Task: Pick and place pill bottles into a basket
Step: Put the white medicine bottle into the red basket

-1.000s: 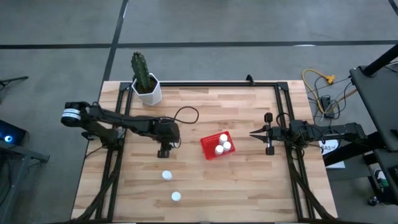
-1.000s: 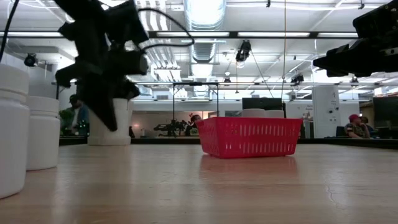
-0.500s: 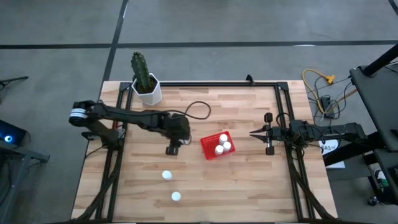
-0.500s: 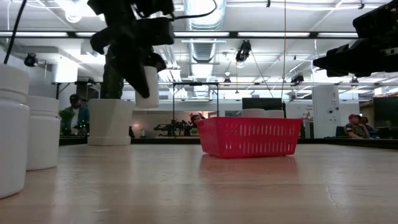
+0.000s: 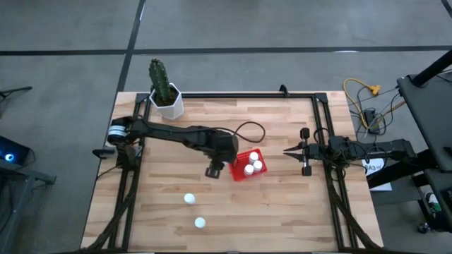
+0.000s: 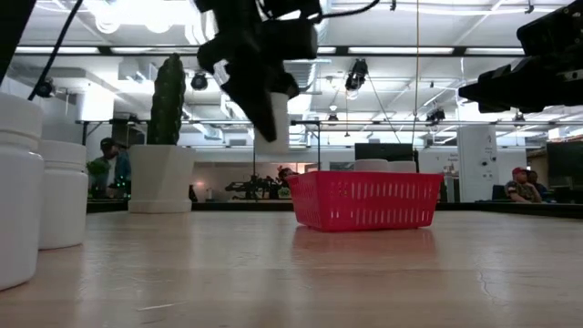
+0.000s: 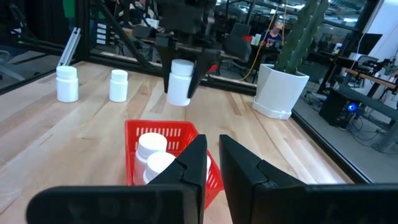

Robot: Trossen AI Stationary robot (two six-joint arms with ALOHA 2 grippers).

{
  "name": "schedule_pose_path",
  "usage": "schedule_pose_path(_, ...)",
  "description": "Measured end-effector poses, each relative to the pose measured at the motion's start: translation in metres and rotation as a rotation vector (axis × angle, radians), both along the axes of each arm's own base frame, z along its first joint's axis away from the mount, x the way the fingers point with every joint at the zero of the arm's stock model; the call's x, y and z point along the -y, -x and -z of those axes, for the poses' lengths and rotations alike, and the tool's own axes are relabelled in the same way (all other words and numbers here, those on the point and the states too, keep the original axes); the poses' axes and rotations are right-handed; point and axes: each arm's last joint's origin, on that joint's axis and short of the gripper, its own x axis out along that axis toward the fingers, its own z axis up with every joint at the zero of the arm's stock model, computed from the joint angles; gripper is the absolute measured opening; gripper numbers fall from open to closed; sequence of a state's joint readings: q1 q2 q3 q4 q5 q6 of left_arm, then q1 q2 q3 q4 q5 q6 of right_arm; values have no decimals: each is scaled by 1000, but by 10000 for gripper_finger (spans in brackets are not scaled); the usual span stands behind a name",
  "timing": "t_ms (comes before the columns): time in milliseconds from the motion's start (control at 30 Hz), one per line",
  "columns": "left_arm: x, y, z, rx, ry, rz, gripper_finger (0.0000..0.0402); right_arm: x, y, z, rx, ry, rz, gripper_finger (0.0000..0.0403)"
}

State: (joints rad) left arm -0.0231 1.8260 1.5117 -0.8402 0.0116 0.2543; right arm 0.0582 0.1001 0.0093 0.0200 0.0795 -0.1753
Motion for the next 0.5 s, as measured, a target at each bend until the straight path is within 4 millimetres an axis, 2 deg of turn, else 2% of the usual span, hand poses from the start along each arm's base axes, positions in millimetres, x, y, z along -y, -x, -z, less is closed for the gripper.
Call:
schedule_pose_path(200,11,-9,-16,63,-9,51,152,0,0,0,0,0,0,34)
schedule_pose_path(500,34,-14,-11,91,-32,129,152,0,0,0,-1,0,0,34)
